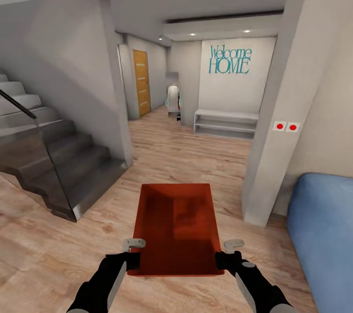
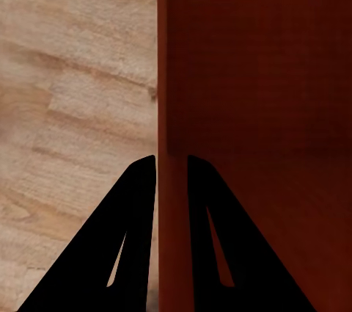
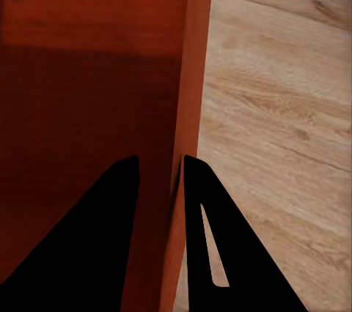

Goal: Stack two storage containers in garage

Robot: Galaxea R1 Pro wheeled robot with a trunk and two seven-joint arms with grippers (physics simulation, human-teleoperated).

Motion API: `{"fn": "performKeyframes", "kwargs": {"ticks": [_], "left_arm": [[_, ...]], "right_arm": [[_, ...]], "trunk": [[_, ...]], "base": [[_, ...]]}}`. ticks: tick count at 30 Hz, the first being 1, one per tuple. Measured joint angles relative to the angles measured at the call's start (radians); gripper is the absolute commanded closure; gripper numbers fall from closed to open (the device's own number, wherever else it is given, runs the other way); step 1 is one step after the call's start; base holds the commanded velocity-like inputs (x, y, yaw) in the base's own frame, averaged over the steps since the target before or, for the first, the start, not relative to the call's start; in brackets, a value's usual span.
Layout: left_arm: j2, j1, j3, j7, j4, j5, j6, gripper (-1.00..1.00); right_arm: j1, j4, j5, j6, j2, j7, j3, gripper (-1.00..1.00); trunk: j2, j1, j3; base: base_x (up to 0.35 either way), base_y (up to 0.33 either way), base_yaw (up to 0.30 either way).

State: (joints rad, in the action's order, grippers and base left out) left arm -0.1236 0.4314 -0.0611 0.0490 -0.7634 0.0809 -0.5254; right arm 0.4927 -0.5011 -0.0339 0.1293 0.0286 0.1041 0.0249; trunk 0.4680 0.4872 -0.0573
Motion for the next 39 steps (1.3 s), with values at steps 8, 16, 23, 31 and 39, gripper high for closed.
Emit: {"fn": "performKeyframes", "kwargs": {"ticks": [8, 16, 23, 31, 39], "left_arm": [[0.000, 0.000, 0.000, 0.001, 0.000, 0.000, 0.000, 1.00], [0.000, 0.000, 0.000, 0.000, 0.000, 0.000, 0.000, 1.00], [0.000, 0.000, 0.000, 0.000, 0.000, 0.000, 0.000, 1.00], [0.000, 0.000, 0.000, 0.000, 0.000, 0.000, 0.000, 1.00], [0.000, 0.000, 0.001, 0.001, 0.000, 0.000, 0.000, 1.00]], "right_arm": [[0.000, 0.001, 0.000, -0.001, 0.000, 0.000, 0.000, 1.00], [0.000, 0.000, 0.001, -0.001, 0.000, 0.000, 0.000, 1.00], [0.000, 0.001, 0.001, 0.000, 0.000, -0.001, 0.001, 1.00], [0.000, 0.001, 0.002, -0.002, 0.000, -0.001, 0.001, 1.00], [0.000, 0.003, 0.003, -0.004, 0.000, -0.001, 0.001, 1.00]], "trunk": [[0.000, 0.000, 0.000], [0.000, 0.000, 0.000], [0.000, 0.000, 0.000], [0.000, 0.000, 0.000], [0.000, 0.000, 0.000]], "base": [[0.327, 0.000, 0.000], [0.327, 0.000, 0.000], [0.327, 0.000, 0.045], [0.327, 0.000, 0.114], [0.327, 0.000, 0.003]]}}
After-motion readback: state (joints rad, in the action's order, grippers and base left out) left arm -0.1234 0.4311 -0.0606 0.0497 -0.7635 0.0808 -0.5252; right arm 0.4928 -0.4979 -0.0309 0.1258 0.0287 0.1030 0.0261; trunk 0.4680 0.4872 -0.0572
